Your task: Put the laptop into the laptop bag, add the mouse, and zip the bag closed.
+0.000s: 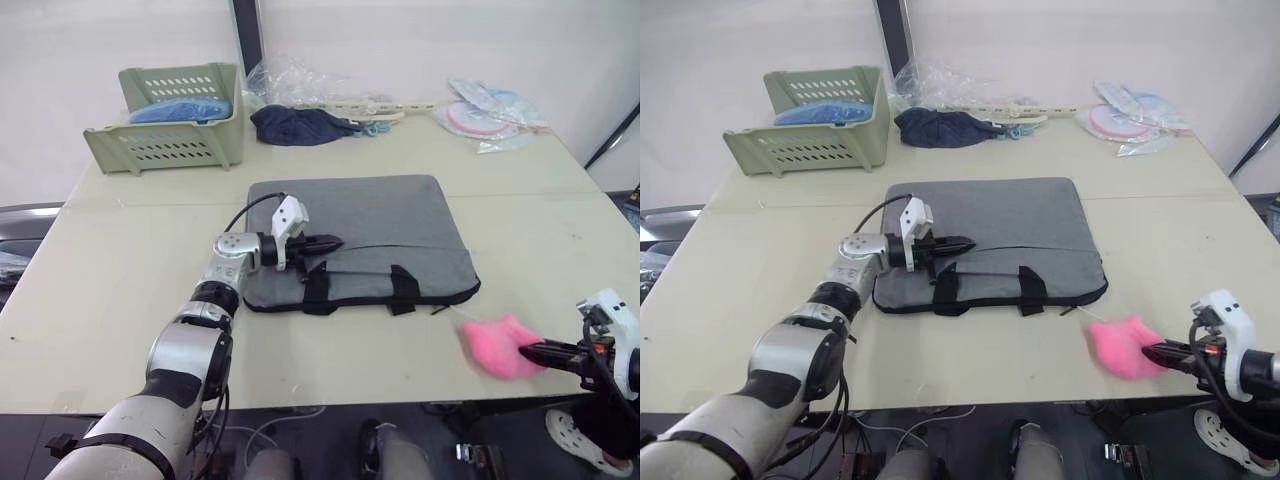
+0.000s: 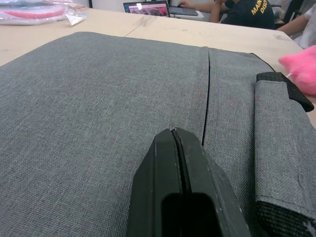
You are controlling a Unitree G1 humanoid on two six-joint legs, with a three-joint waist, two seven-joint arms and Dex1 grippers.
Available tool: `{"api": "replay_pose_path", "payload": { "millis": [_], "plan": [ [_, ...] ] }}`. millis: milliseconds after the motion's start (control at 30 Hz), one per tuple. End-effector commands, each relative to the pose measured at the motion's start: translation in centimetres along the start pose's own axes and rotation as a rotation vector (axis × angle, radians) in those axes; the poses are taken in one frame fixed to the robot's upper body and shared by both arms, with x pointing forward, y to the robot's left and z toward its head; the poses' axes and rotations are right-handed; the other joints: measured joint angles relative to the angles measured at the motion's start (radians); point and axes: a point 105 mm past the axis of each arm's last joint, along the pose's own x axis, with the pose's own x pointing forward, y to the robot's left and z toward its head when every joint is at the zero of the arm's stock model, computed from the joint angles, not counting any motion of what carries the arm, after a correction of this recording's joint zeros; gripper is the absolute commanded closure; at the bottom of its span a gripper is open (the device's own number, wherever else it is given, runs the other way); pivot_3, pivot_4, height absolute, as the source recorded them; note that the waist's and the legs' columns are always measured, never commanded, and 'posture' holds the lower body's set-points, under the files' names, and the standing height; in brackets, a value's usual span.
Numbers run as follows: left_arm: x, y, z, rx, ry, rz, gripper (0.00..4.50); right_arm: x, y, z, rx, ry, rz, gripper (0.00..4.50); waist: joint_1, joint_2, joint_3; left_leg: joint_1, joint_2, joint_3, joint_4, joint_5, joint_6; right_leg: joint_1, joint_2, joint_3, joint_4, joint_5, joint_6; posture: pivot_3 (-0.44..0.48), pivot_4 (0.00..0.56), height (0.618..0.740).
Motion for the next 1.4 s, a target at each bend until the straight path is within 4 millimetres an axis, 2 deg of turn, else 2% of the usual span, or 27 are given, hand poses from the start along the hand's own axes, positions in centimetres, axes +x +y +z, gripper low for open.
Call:
{"api": "replay_pose_path", "payload": {
  "millis": [33,267,633,900,1233,1400],
  "plan": [
    [-0.5,-2.8,-6.4,-0.156,0.181,-0.061,4.5,-1.1,-2.7,-0.4,0.007,0.01,-0.13,4.44,0.0,0.0,0.0,0.0,0.0,0.0,0.0,0.0,0.0,0.0,0.0,0.0,0.0,0.0,0.0,0.0,0.15,0.74],
    [-0.6,-2.8,-6.6,-0.157,0.186,-0.062,4.5,-1.3,-5.7,0.0,0.016,-0.021,-0.26,4.44,-0.001,0.0,0.0,0.005,0.0,0.0,-0.001,-0.001,0.002,0.006,0.0,0.0,-0.002,0.0,0.0,0.0,0.15,0.74],
    [-0.6,-2.8,-6.5,-0.155,0.183,-0.061,4.5,-0.4,-7.8,2.3,-0.005,-0.108,-0.382,4.44,-0.003,0.001,0.0,0.009,0.001,-0.001,-0.001,-0.002,0.003,0.01,-0.001,-0.001,-0.004,0.0,0.001,0.0,0.15,0.74],
    [-0.7,-2.8,-6.5,-0.154,0.184,-0.062,4.5,1.1,-8.9,3.5,-0.029,-0.134,-0.423,4.44,-0.007,0.001,-0.001,0.009,0.001,-0.001,-0.001,-0.002,0.003,0.01,0.0,-0.001,-0.004,0.0,0.001,0.0,0.15,0.74],
    [-0.7,-2.9,-6.6,-0.151,0.183,-0.066,4.5,3.4,-9.2,6.7,-0.082,-0.204,-0.434,4.44,-0.013,0.006,-0.003,0.01,0.001,-0.001,-0.001,-0.002,0.003,0.011,-0.001,-0.001,-0.004,0.001,0.002,0.0,0.15,0.74],
    [-0.9,-2.9,-6.7,-0.151,0.183,-0.068,4.5,4.7,-8.7,9.1,-0.148,-0.263,-0.445,4.44,-0.02,0.008,-0.005,0.01,0.001,-0.001,-0.001,-0.002,0.002,0.011,-0.001,-0.001,-0.004,0.001,0.003,0.0,0.15,0.74]
  ]
}}
